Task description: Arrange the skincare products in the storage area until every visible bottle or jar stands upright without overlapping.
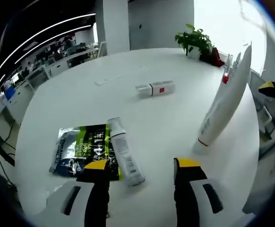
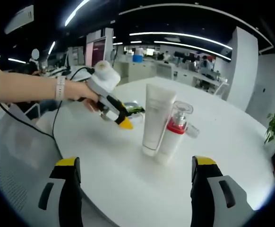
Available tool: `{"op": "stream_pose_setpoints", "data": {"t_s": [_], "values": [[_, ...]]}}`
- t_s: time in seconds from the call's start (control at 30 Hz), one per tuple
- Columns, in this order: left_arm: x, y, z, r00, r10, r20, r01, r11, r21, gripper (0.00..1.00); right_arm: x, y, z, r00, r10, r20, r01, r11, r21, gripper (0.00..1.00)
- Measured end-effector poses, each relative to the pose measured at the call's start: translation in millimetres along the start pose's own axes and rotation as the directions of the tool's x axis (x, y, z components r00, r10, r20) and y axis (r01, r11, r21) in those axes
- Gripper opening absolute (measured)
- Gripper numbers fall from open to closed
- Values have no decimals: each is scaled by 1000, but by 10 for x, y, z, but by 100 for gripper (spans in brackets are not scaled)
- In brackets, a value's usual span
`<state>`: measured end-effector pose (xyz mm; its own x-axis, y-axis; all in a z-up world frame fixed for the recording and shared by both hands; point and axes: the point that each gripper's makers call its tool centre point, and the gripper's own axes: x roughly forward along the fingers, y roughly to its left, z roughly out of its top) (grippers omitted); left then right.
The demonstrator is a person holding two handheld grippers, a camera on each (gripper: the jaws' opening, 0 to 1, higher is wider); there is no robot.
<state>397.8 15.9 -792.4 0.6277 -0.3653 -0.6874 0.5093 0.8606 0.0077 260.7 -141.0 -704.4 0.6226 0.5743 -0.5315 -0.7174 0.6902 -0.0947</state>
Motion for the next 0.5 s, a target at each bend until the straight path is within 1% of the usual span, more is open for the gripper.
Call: {"op": "stream_pose_setpoints", "data": {"t_s": [0.1, 0.13, 0.2, 0.27, 0.33, 0.4, 0.5], "values": [[80, 21, 18, 1000, -5, -4, 5, 1000, -11, 40, 1, 5, 1, 1000, 2, 0, -2, 1000, -1, 96], [100, 23, 6, 1000, -10, -14, 9, 999, -32, 37, 1, 9, -1, 1000, 3, -1, -3, 1000, 0, 96], [159, 89, -33, 999, -9, -36, 8, 1000, -29, 36, 0, 11, -9, 1000, 4, -3, -4, 1000, 4, 96], [199, 80, -83, 998, -7, -64, 6, 1000, -15, 34, 3, 6, -8, 1000, 3, -4, -3, 1000, 6, 96], [244, 107, -111, 997, -7, -73, 6, 1000, -19, 32, 5, -4, -8, 1000, 0, -3, 0, 1000, 9, 96], [231, 105, -140, 997, 3, -77, -3, 1000, -3, 31, 8, -13, -21, 1000, -1, -8, 1, 1000, 17, 96], [251, 130, -126, 997, 11, -75, -11, 1000, -7, 26, 6, -20, -23, 1000, -4, -9, 5, 1000, 19, 96]]}}
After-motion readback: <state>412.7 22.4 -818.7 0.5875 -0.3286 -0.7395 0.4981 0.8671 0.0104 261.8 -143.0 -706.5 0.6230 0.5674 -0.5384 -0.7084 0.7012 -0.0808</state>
